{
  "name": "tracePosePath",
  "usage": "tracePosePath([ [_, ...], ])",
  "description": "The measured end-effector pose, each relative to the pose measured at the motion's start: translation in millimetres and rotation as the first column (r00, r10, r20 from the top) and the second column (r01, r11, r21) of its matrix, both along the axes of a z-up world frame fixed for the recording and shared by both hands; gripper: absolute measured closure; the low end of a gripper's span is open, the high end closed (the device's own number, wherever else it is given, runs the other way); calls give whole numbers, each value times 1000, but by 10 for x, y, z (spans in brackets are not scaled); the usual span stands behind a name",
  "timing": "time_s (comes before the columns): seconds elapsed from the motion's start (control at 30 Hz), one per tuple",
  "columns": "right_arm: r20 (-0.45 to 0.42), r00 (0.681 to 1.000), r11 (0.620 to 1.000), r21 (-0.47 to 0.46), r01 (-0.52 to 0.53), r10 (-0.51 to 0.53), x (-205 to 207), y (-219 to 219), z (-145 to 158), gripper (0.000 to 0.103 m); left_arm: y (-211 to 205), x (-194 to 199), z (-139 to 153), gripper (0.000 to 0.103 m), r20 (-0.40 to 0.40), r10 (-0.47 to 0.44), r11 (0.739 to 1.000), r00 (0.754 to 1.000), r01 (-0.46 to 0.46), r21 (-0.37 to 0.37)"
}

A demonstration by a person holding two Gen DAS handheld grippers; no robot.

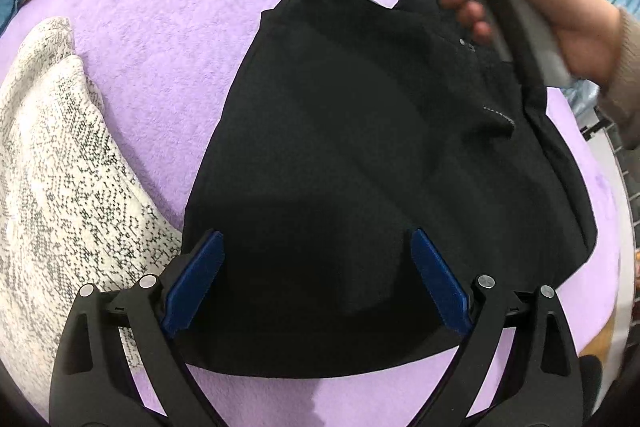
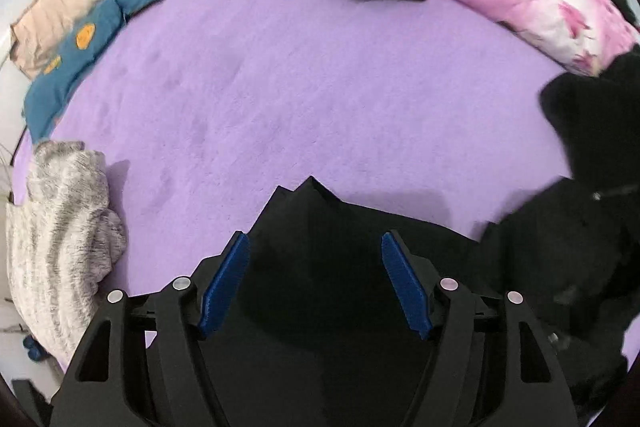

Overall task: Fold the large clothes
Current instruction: 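Move the right gripper to the side edge of the folded jacket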

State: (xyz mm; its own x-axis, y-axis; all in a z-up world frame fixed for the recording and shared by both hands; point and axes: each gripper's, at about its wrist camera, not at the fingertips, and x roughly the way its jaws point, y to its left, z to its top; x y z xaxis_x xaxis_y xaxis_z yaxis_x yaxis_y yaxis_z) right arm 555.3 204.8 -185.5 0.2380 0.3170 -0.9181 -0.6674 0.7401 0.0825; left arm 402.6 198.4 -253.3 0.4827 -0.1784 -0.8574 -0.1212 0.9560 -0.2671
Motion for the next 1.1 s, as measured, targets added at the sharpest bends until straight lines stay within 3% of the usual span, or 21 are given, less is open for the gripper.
tracePosePath([
  [0.03, -13, 1000, 1000, -12, -8, 8, 18, 40, -61, 52, -4, 17, 4, 12, 1, -2, 1000, 1000, 2, -1],
  [0.1, -37, 999, 999, -30, -22, 21, 31, 77, -141, 84, 12, 23, 18, 12, 2, -10, 1000, 1000, 10, -10],
  [0.13, -48, 998, 999, -27, -35, 33, 24, 86, -164, 91, 28, 28, 29, 12, 4, -12, 1000, 1000, 12, -11],
  [0.23, -31, 998, 998, -16, -56, 56, 4, 139, -133, 97, 39, 20, 47, 12, 12, -18, 1000, 1000, 18, -23],
  [0.43, 20, 998, 998, -13, -64, 65, 89, 350, -47, 97, 28, -17, 53, 12, 12, -38, 999, 999, 38, -27],
  [0.53, 21, 997, 996, -45, -74, 75, 119, 430, -137, 92, 3, -6, 44, 12, 8, -40, 999, 999, 41, -20],
  [0.6, 23, 997, 996, -48, -76, 77, 86, 346, -92, 74, -1, 11, 48, 12, 9, -42, 999, 999, 42, -14],
  [0.63, 31, 997, 997, -42, -71, 72, 69, 279, -39, 52, -1, 19, 54, 12, 9, -42, 999, 999, 42, -8],
  [0.67, 60, 996, 997, -38, -63, 65, 48, 153, 50, 47, -5, 20, 58, 12, 9, -39, 999, 999, 39, -3],
  [0.83, 169, 985, 999, -49, -11, 19, -67, -896, 537, 43, -43, 19, 105, 12, 21, -42, 999, 999, 42, 13],
  [0.93, 229, 972, 995, -68, 72, -55, -138, -1770, 720, 33, -49, 10, 169, 12, 38, -30, 999, 999, 29, 17],
  [1.1, 221, 949, 967, -62, 246, -227, -179, -3128, 744, 33, -163, -31, 260, 12, 68, -46, 999, 997, 44, 27],
])
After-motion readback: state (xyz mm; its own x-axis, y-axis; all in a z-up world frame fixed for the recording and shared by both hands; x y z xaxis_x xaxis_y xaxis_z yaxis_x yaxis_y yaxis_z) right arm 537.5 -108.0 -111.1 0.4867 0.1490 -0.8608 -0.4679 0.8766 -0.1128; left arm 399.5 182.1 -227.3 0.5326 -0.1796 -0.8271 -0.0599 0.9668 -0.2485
